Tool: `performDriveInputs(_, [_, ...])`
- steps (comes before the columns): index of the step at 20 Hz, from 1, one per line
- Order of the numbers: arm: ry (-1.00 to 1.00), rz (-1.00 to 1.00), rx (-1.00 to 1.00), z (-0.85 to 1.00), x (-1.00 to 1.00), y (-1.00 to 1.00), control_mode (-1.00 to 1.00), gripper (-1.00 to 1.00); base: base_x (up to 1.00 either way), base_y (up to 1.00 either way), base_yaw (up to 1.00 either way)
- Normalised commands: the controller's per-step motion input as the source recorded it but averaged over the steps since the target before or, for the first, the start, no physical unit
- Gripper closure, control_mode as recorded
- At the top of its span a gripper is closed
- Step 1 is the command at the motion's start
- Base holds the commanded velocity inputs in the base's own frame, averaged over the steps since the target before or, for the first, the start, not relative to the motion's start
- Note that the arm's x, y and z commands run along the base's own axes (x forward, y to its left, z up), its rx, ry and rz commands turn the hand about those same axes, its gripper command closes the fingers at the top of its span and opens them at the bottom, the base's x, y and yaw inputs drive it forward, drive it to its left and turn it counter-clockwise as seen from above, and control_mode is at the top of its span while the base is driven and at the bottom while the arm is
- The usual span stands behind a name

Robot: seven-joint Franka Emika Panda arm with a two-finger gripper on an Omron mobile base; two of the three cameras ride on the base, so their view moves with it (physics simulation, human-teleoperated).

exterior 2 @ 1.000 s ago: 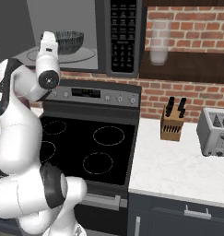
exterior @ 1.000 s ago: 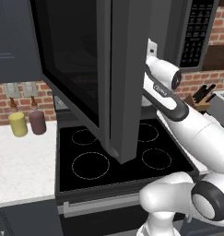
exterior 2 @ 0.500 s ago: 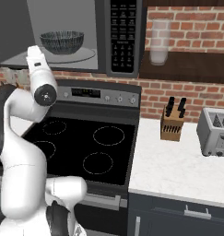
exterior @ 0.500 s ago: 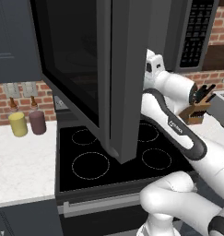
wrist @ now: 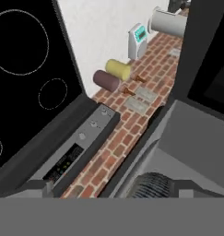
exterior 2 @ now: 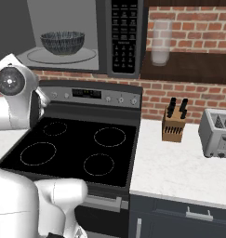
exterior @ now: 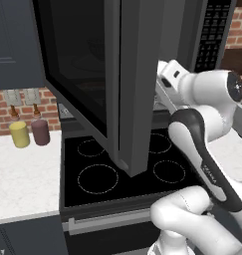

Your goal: Open the microwave, place the bowl with waffle inside the microwave, then close the microwave door and turn it on.

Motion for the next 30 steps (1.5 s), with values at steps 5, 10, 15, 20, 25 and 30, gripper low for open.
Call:
performDriveInputs(5, [0.15,0.0,-0.52,-0.36,-0.15,-0.32,-1.0,-1.0,0.0,0.0,0.0])
performDriveInputs(10, [0.02,0.0,-0.42,-0.51,0.0,-0.2,-1.0,-1.0,0.0,0.0,0.0])
performDriveInputs(15, [-0.11,0.0,-0.13,-0.72,0.0,-0.05,-1.0,-1.0,0.0,0.0,0.0])
performDriveInputs(20, [-0.31,0.0,0.1,-0.51,0.0,-0.2,-1.0,-1.0,0.0,0.0,0.0])
performDriveInputs(25, [-0.32,0.0,0.12,-0.29,0.0,-0.07,-1.0,-1.0,0.0,0.0,0.0])
performDriveInputs(30, [-0.29,0.0,-0.07,-0.07,0.0,0.21,-1.0,-1.0,0.0,0.0,0.0])
